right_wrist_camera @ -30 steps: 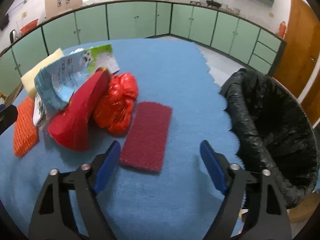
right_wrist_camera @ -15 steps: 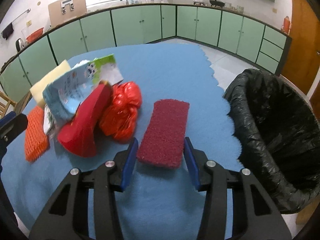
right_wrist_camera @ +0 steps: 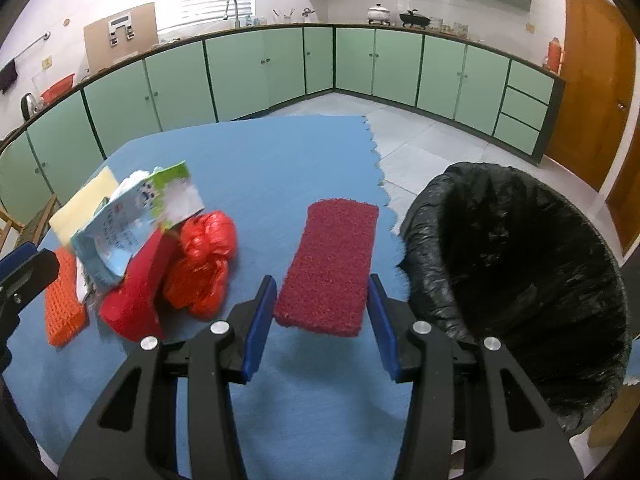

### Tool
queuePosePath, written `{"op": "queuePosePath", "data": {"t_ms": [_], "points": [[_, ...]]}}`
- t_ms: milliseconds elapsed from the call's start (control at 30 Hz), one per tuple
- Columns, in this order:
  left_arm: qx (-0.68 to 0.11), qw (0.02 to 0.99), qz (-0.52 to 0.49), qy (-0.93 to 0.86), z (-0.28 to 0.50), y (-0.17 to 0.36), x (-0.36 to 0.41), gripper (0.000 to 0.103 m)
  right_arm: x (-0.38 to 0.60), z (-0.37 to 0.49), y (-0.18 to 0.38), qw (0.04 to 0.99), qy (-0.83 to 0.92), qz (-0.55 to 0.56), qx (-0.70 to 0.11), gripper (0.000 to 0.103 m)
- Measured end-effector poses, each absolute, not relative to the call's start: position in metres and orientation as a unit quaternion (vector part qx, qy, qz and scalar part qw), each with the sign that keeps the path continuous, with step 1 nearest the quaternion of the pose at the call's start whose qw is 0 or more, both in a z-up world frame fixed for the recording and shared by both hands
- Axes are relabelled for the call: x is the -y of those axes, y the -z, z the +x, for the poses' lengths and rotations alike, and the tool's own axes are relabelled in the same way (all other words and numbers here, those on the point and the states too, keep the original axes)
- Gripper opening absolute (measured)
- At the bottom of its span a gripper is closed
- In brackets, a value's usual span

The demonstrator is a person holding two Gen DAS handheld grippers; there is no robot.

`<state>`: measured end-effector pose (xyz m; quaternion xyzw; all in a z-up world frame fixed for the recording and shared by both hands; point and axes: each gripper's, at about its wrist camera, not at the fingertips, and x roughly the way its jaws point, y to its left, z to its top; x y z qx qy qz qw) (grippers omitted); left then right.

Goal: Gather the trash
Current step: 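Grasp the blue milk carton with the left tool while the right tool holds the pad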

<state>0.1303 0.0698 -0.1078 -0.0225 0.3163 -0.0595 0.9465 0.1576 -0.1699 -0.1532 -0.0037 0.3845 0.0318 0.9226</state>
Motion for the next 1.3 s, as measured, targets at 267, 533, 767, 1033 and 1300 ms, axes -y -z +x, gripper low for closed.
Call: {"op": "queuePosePath", "data": {"t_ms": [267,533,767,1033,1300], "points": [[-0.316,0.946,-0.015,0.068,0.156,0.107,-0.048,0.063,0.179,0.163,0.154,0.923,-0.024,-0.004,-0.385,0.044],[-0.328,0.942,-0.007,0.068,0.177,0.117,-0.036,0.061,0.182,0.170,0.157,0.920,-0.023,-0.003,-0.390,0.044],[-0.335,0.940,0.004,0.071,0.187,0.122,-0.030,0.042,0.186,0.175,0.160,0.918,-0.022,0.003,-0.395,0.044],[-0.332,0.940,-0.006,0.077,0.183,0.115,-0.033,0.033,0.189,0.176,0.157,0.919,-0.023,0.005,-0.393,0.045],[-0.326,0.942,-0.002,0.078,0.171,0.106,-0.034,0.033,0.192,0.171,0.142,0.926,-0.026,0.006,-0.376,0.045]]}}
